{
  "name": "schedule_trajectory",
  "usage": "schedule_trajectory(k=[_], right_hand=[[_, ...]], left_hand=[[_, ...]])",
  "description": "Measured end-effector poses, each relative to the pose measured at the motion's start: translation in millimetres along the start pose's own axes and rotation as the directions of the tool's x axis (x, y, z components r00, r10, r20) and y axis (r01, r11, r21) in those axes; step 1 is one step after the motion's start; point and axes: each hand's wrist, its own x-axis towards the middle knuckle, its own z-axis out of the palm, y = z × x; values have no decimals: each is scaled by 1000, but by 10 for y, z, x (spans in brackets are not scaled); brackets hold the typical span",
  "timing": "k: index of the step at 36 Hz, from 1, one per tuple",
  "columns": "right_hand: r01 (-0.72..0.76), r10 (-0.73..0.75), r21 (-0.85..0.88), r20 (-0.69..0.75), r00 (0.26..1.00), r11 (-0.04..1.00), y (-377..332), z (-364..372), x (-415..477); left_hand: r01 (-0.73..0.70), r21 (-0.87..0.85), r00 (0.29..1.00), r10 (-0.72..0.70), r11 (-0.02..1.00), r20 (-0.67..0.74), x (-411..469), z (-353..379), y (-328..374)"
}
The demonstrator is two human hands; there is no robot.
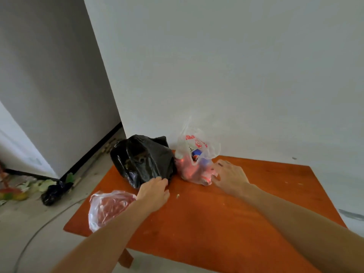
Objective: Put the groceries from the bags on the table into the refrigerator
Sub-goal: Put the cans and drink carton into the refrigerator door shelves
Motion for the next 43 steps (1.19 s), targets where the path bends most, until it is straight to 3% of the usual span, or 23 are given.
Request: schedule_trajectory(k=[8, 12, 18, 21, 24, 28, 34, 38, 43], right_hand=[[-46, 58, 101, -116, 992, 994, 444, -48, 1231], [-57, 72, 159, -86, 994, 986, 621, 102, 1810], [12, -27, 92, 164, 986, 996, 697, 773, 2310], [129, -106, -34, 389, 915, 991, 699, 1131, 2267], [185, -84, -132, 546, 834, 974, 852, 1497, 2161], [40, 67, -152, 634, 770, 988, 1166, 1820, 1887], [-177, 187, -77, 607, 772, 981, 1437, 2099, 1626], [-394, 320, -20, 620, 716, 919, 1357, 2286, 1548], [-468, 351, 33, 615, 706, 883, 1233, 2549, 1354]], left_hand=[[-113, -23, 990, 111, 993, -89, 1169, 125, 27], [-147, -13, 986, 145, 989, -80, 1658, 181, 56], [-282, 133, 952, 295, 950, -85, 2370, 206, 93], [-391, 270, 918, 392, 880, 51, 2650, 405, 89], [-510, 363, 860, 466, 780, 207, 2883, 689, 41], [-564, 365, 823, 468, 741, 323, 3039, 1036, -89], [-598, 268, 796, 519, 756, 311, 2992, 1391, -171], [-598, 246, 798, 537, 763, 275, 2896, 1657, -212], [-623, 110, 781, 608, 775, 142, 2871, 1698, -257]])
